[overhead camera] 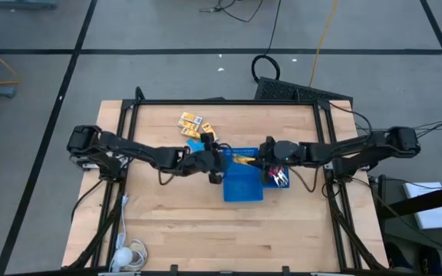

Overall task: Pick & Place School Supplies
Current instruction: Put the crayon box into the top horizontal blue bin

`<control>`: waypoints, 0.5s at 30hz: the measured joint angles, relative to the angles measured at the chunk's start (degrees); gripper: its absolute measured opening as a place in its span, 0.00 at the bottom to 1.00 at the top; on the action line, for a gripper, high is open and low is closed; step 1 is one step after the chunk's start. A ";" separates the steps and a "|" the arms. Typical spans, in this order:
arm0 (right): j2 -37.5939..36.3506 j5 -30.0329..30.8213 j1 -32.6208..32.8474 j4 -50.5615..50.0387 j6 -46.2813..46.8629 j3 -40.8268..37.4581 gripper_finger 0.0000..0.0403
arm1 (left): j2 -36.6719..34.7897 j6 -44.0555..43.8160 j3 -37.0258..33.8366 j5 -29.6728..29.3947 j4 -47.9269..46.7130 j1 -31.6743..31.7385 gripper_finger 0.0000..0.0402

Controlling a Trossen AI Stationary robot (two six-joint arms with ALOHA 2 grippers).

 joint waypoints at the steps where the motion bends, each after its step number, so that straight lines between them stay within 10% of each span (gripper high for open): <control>1: 0.97 -0.09 0.00 1.99 -1.89 -0.68 0.07 | -0.82 -0.82 0.01 2.34 -0.52 0.36 0.44; 9: 6.35 -0.28 -0.08 14.85 -14.12 -5.26 0.07 | -5.98 -4.17 -0.80 22.00 -0.35 3.34 0.45; 15: 8.73 -0.34 -1.60 18.38 -14.94 -6.46 0.07 | -9.91 -7.33 -10.91 27.12 18.40 5.89 0.45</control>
